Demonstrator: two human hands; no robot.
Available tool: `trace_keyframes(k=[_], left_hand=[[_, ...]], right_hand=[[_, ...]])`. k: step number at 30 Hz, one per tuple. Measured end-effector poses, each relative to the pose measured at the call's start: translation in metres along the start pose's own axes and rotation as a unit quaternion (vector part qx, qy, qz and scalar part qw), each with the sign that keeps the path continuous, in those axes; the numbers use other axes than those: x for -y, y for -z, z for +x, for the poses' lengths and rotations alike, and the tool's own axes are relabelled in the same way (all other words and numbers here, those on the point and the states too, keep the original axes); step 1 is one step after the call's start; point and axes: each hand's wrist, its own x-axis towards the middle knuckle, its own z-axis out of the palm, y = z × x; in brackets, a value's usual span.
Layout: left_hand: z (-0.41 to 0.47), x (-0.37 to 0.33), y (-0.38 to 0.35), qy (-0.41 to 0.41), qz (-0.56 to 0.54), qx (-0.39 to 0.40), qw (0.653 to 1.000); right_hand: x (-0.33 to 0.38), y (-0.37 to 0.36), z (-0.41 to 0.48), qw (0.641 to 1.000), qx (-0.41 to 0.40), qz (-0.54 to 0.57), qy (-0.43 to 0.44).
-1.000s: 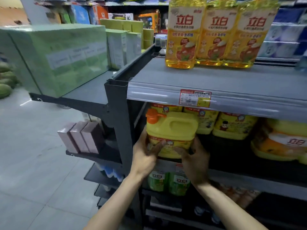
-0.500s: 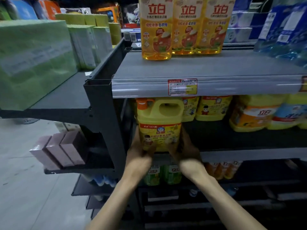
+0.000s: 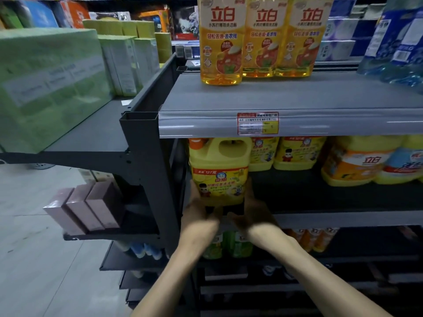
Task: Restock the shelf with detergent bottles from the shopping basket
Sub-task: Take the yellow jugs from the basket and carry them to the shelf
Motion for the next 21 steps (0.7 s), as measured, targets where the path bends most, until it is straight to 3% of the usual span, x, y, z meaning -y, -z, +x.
trace_keyframes(k=[8,17,21], left_hand=[[0.038,0.009,-0.009,0.068,0.046,-0.015,0.996],[0.060,0.018,0.001,0.058,0.082,0.008,0.995],[0.050,0.030,-0.002,0.056,0.055,0.008,0.997]], right_hand=[[0.015,0.000,0.030,0.998,0.016,0.007,0.060],[0.019,0.003,0.058,0.998,0.034,0.029,0.037],[0.010,0.006,0.049,0.996,0.025,0.054,0.073]])
